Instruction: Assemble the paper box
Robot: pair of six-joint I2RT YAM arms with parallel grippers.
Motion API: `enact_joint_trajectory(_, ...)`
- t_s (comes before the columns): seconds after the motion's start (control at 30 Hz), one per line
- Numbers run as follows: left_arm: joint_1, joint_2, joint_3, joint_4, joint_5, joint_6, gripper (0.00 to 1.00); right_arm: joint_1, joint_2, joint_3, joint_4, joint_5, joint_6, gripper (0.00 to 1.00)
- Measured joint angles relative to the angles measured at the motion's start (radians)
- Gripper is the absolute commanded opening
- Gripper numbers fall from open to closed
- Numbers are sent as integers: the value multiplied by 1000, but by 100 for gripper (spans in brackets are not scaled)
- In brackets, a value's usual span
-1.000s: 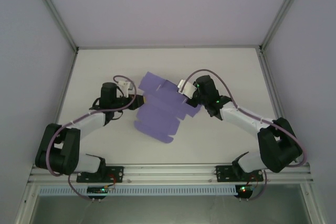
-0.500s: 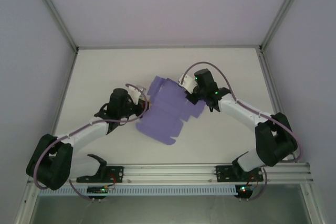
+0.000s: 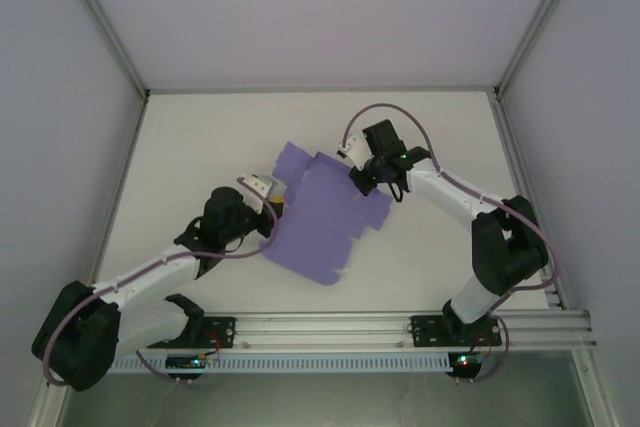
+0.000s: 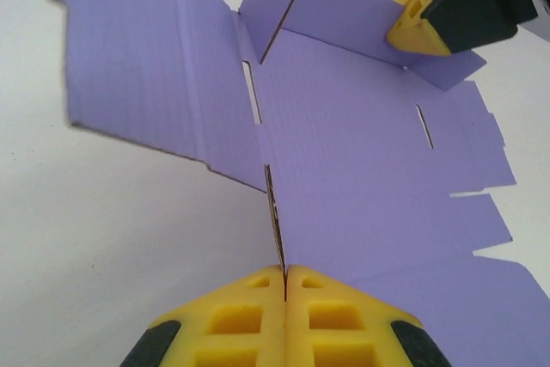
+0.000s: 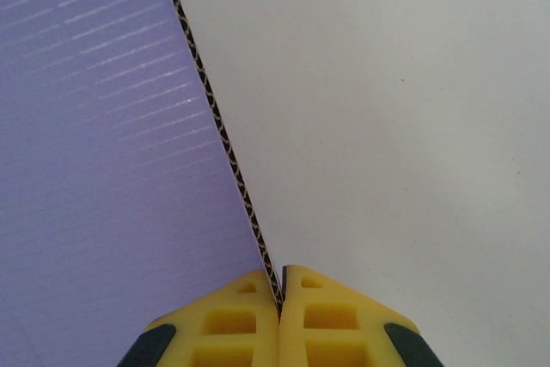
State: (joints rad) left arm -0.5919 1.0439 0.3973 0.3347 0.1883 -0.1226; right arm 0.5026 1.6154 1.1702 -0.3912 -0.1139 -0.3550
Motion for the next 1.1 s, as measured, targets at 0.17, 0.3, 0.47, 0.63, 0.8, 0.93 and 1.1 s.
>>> enact_joint_trajectory(0.17, -57, 24, 19, -22, -65, 63, 0, 31, -6, -14, 7, 24, -5, 0)
enact_joint_trajectory(0.3, -126, 138, 94, -65, -128, 140, 0, 58, -22, -14, 6, 75, -19, 0)
enact_joint_trajectory(0.47, -242, 304, 194, -122, -232, 227, 0, 104, -49, -14, 6, 145, -58, 0)
enact_joint_trajectory(0.63, -280, 441, 246, -136, -294, 246, 0, 127, -66, -16, 5, 171, -90, 0)
enact_joint_trajectory(0.8, -278, 497, 253, -90, -320, 217, 32, 137, -84, -51, 6, 176, -125, 0)
enact_joint_trajectory(0.93, -250, 478, 214, -42, -286, 169, 61, 139, -88, -67, 27, 178, -149, 0)
enact_joint_trajectory(1.1, -198, 298, 150, -45, -205, 122, 100, 143, -89, -71, 61, 187, -187, 0)
